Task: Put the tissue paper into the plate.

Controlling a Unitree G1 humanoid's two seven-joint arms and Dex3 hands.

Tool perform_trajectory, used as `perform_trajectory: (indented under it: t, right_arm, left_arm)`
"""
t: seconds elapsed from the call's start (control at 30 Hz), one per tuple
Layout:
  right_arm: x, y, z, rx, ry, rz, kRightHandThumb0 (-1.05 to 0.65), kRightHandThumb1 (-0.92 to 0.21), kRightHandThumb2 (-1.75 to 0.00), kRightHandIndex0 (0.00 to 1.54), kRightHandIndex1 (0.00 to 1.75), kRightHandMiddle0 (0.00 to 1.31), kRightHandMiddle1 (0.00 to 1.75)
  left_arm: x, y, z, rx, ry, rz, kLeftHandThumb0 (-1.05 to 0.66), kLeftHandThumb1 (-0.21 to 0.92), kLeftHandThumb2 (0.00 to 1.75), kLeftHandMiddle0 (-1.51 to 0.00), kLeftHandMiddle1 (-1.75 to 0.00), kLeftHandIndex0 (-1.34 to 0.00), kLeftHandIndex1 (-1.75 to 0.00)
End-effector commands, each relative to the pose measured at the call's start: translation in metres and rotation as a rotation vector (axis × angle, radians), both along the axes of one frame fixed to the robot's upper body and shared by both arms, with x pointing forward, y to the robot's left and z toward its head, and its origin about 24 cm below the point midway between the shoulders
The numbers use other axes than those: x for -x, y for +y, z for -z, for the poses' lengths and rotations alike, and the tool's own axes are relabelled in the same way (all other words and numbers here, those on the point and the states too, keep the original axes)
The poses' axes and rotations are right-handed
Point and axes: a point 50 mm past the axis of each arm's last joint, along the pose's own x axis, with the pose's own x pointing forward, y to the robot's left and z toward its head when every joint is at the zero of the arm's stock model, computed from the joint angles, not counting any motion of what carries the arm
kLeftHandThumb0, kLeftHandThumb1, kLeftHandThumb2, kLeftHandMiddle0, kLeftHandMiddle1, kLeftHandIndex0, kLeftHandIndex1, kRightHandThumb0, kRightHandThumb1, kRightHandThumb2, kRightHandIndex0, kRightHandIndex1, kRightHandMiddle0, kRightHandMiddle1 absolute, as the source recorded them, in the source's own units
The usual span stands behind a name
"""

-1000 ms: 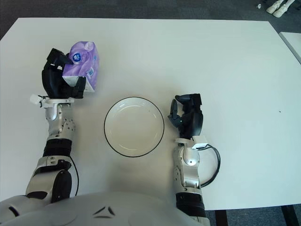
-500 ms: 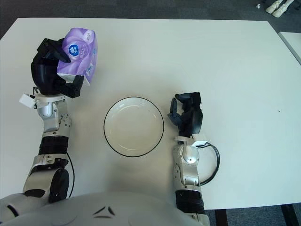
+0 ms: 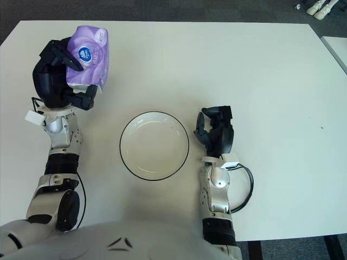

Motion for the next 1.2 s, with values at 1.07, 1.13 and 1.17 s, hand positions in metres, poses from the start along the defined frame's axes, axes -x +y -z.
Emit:
perform_trajectory:
  t: [1.07, 1.13, 1.17]
  right_arm:
    - [0.013, 0.0006, 0.0407, -0.075, 0.222, 0.011, -0.37, -0.73, -0.8, 0.49, 1.37, 0.3, 1.75]
    - [0.0131, 0.0007, 0.0407, -0.075, 0.222, 0.011, -0.37, -0.73, -0.8, 0.49, 1.37, 0.3, 1.75]
    - [0.0132, 0.0008, 0.0407, -0.075, 0.222, 0.011, -0.37, -0.73, -0.8, 0.49, 1.37, 0.3, 1.75]
  left_arm:
    - [-0.0001, -0.001, -0.0029, -0.01, -0.026, -0.015, 0.0, -0.11, 1.75, -0.98, -1.6, -0.71, -1.75]
    - [0.0001, -0.0009, -0.0029, -0.01, -0.027, -0.015, 0.0, -0.11, 1.75, -0.98, -1.6, -0.71, -1.75]
    - [0.0001, -0.0008, -0.0029, -0.01, -0.027, -0.015, 0.0, -0.11, 1.75, -0.98, -1.6, -0.71, -1.75]
